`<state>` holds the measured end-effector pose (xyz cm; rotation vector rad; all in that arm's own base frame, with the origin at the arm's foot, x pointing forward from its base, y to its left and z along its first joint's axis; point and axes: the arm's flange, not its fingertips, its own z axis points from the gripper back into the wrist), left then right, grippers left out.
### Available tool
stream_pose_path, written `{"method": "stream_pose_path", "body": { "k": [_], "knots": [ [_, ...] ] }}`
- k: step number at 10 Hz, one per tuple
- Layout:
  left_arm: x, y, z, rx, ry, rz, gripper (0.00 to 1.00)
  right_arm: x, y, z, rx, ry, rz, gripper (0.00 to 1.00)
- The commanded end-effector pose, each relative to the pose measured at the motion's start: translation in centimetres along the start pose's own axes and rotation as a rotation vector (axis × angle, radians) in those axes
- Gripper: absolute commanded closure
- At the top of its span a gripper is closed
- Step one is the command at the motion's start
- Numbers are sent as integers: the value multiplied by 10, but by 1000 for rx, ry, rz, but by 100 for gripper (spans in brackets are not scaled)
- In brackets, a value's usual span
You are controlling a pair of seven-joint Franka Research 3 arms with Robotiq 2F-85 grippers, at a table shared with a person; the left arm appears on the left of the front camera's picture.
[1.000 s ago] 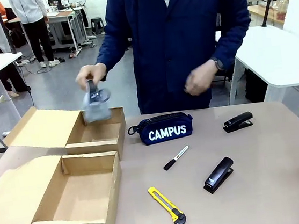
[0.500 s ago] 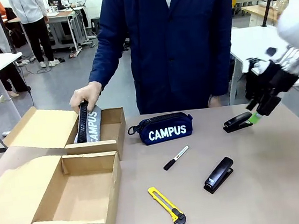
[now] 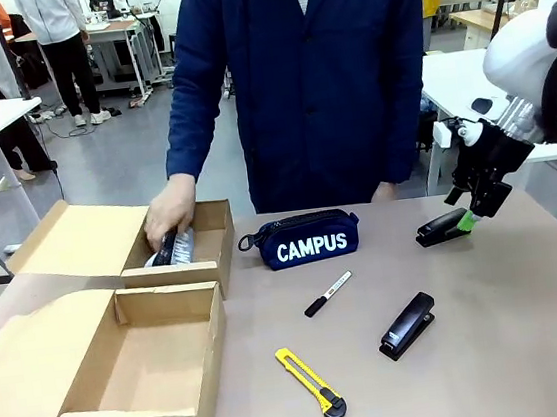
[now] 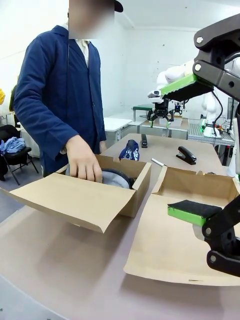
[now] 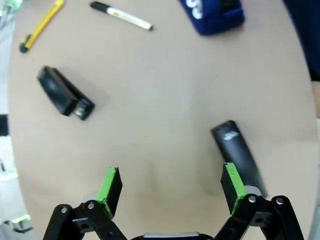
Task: Place items inside the box.
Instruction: Pick up a Pencil pouch or Stapler and place it inside the Mailer Box closest to the robot.
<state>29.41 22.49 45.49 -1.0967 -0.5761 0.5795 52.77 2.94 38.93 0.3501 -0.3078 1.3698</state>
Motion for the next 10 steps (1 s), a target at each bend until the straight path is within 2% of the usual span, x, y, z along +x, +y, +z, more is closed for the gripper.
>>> {"method": "stream_pose_path", "body": {
  "k": [1, 4, 7, 10],
  "knots": [
    [0, 1, 1, -12, 1, -21, 0, -15, -31, -19, -85, 33, 154, 0],
    [0, 1, 1, -12, 1, -21, 0, -31, -63, -26, -47, 47, 175, 0],
    [0, 1, 1, -12, 1, -21, 0, -45, -85, -55, -20, 69, 175, 0],
    [0, 1, 1, -12, 1, -21, 0, -49, -87, -61, -7, 51, 178, 0]
  ]
}}
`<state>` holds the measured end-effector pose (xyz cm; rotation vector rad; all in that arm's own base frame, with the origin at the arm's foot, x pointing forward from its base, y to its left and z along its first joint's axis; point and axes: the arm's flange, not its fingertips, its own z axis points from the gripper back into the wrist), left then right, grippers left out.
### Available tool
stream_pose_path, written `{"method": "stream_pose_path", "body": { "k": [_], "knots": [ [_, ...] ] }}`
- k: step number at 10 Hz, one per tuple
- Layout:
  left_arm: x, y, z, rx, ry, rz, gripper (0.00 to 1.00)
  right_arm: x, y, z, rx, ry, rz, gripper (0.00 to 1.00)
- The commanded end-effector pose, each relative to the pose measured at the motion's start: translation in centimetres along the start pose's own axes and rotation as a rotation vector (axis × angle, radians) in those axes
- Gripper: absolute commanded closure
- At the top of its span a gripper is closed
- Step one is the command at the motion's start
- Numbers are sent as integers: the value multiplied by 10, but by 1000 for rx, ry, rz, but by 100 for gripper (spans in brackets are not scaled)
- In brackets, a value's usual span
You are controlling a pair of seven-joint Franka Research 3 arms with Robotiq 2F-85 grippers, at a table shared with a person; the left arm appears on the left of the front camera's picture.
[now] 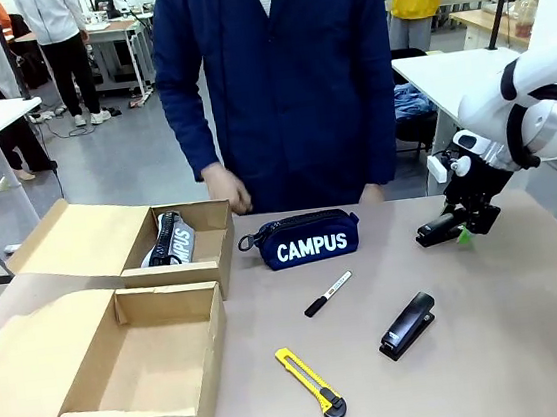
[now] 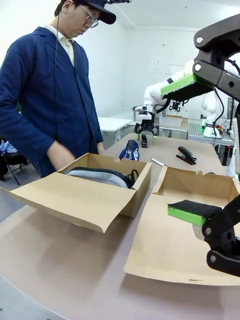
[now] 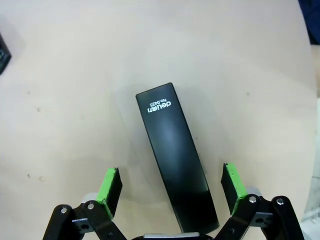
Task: Place items inside the box.
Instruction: Pick up a Pencil pouch or Stapler and place it inside the Mailer Box closest to the robot.
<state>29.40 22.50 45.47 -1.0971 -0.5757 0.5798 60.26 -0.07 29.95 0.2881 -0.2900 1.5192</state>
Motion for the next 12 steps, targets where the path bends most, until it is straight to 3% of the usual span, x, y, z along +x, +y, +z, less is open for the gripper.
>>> {"method": "stream_pose_path", "body": {
  "k": [1, 2, 3, 4, 5, 12],
  "knots": [
    [0, 1, 1, -12, 1, -21, 0, -3, 0, 9, 12, -31, 19, 57],
    [0, 1, 1, -12, 1, -21, 0, -5, 1, 9, 10, -45, 12, 57],
    [0, 1, 1, -12, 1, -21, 0, -6, 2, 7, 14, -43, 11, 100],
    [0, 1, 1, -12, 1, -21, 0, -6, 3, 5, 14, -33, 18, 60],
    [0, 1, 1, -12, 1, -21, 0, -5, 2, 2, 22, -44, 26, 100],
    [0, 1, 1, -12, 1, -21, 0, -8, 8, 10, 29, -38, -107, 100]
  ]
}}
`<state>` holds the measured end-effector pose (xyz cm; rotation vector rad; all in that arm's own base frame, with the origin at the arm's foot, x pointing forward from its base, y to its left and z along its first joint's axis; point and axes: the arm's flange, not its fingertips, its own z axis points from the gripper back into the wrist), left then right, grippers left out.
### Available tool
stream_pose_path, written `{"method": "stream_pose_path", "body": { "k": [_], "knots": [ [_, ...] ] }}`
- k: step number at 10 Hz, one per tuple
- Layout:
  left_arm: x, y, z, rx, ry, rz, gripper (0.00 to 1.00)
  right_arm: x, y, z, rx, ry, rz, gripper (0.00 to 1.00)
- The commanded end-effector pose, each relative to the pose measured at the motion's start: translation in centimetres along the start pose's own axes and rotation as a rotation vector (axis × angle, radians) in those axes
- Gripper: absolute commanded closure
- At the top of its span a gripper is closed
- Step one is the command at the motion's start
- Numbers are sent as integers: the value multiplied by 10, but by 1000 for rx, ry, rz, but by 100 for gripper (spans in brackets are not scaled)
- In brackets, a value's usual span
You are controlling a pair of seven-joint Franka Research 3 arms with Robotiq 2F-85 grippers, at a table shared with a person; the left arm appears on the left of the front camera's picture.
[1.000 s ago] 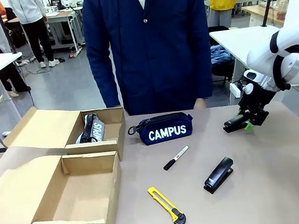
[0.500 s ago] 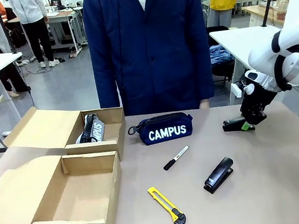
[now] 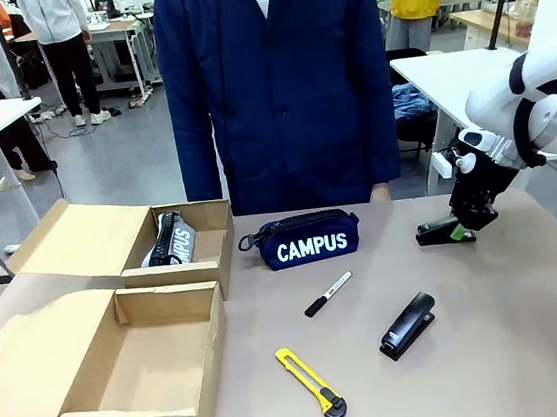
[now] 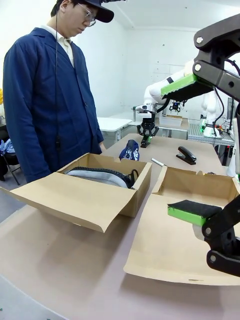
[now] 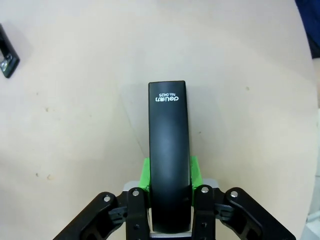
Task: Place items inside the box.
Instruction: Pick up a Pencil pouch or Stapler and place it inside the Mailer Box closest to the robot.
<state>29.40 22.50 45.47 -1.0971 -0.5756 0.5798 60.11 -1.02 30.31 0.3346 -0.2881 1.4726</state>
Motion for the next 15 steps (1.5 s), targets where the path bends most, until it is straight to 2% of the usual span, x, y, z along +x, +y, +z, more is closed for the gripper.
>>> {"method": "stream_pose_path", "body": {
  "k": [1, 2, 3, 4, 5, 6, 7, 8, 9, 10, 11, 13, 14, 15],
  "knots": [
    [0, 1, 1, -12, 1, -21, 0, 3, 15, 13, 2, -12, -121, 100],
    [0, 1, 1, -12, 1, -21, 0, 7, 30, 31, -8, -32, -183, 100],
    [0, 1, 1, -12, 1, -21, 0, 13, 65, 66, -41, -62, -314, 100],
    [0, 1, 1, -12, 1, -21, 0, 13, 109, 96, -76, -10, -510, 100],
    [0, 1, 1, -12, 1, -21, 0, 14, 161, 115, -189, 79, -704, 100],
    [0, 1, 1, -12, 1, -21, 0, 10, 209, 126, -231, 107, -862, 100],
    [0, 1, 1, -12, 1, -21, 0, -6, 267, 134, -297, 27, -1077, 100],
    [0, 1, 1, -12, 1, -21, 0, -15, 286, 134, -270, -3, -1120, 100],
    [0, 1, 1, -12, 1, -21, 0, -30, 292, 132, -190, -29, -1120, 100],
    [0, 1, 1, -12, 1, -21, 0, -43, 253, 125, -84, -4, -810, 76],
    [0, 1, 1, -12, 1, -21, 0, -30, 269, 130, -233, -11, -1047, 76],
    [0, 1, 1, -12, 1, -21, 0, -30, 269, 130, -233, -11, -1047, 76],
    [0, 1, 1, -12, 1, -21, 0, -36, 272, 133, -183, -14, -1018, 69],
    [0, 1, 1, -12, 1, -21, 0, -16, 242, 96, -93, 83, -1132, 69]
  ]
}}
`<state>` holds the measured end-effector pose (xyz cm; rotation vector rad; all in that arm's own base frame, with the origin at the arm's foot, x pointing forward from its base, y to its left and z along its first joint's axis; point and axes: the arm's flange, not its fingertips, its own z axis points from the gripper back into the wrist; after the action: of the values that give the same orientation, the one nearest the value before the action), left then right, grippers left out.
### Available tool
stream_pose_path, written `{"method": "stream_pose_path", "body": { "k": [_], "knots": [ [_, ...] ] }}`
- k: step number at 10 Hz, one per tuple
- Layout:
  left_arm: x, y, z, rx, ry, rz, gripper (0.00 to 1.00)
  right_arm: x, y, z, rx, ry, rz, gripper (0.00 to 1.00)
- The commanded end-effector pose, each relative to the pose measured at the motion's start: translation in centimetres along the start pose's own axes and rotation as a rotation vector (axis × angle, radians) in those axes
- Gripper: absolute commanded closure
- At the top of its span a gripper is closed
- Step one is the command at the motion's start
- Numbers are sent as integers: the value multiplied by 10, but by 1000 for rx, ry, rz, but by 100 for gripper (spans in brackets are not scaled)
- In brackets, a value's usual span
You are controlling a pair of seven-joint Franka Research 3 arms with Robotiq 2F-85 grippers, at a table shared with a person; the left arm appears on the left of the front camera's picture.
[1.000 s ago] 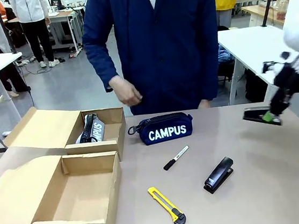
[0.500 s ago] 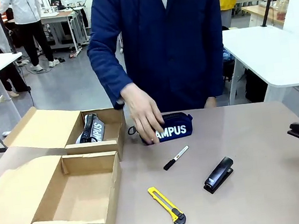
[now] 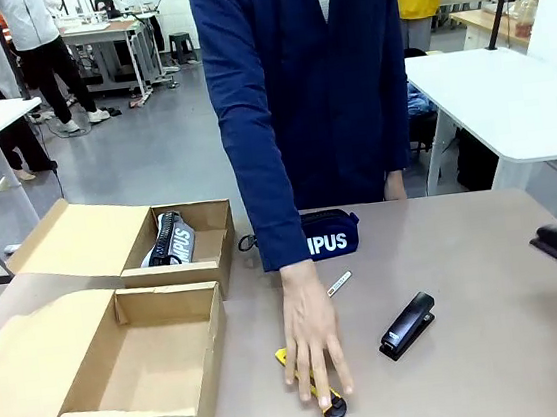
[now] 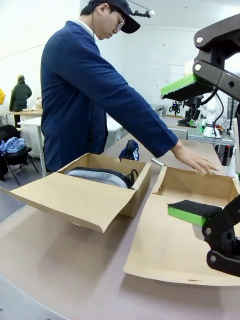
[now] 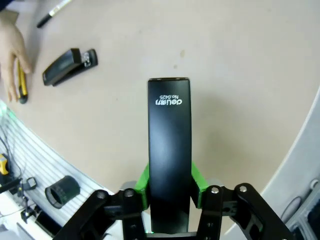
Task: Place items inside the box.
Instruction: Pick up a Pencil pouch or Stapler and place it inside the Mailer Box closest to the robot.
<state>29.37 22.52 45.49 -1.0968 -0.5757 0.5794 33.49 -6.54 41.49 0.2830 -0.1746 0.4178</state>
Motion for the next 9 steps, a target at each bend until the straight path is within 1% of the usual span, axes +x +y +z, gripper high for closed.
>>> {"method": "stream_pose_path", "body": {
  "k": [1, 2, 3, 4, 5, 6, 7, 8, 9],
  "knots": [
    [0, 1, 1, -12, 0, -21, 0, 43, 20, -37, -12, 119, -148, 69],
    [0, 1, 1, -12, 0, -21, 0, 53, 45, -36, 4, 82, -201, 69],
    [0, 1, 1, -12, 0, -21, 0, 59, 67, -32, -44, 80, -335, 69],
    [0, 1, 1, -12, 0, -21, 0, 56, 76, -24, -137, 51, -413, 69],
    [0, 1, 1, -12, 0, -21, 0, 46, 75, -9, -101, 35, -463, 69],
    [0, 1, 1, -12, 0, -21, 0, 37, 66, 5, -144, 12, -581, 69],
    [0, 1, 1, -12, 0, -21, 0, 20, 53, 23, -115, 6, -618, 69],
    [0, 1, 1, -12, 0, -21, 0, 3, 43, 40, -135, -39, -722, 69],
    [0, 1, 1, -12, 0, -21, 0, -9, 45, 53, -132, -99, -750, 69]
  ]
}}
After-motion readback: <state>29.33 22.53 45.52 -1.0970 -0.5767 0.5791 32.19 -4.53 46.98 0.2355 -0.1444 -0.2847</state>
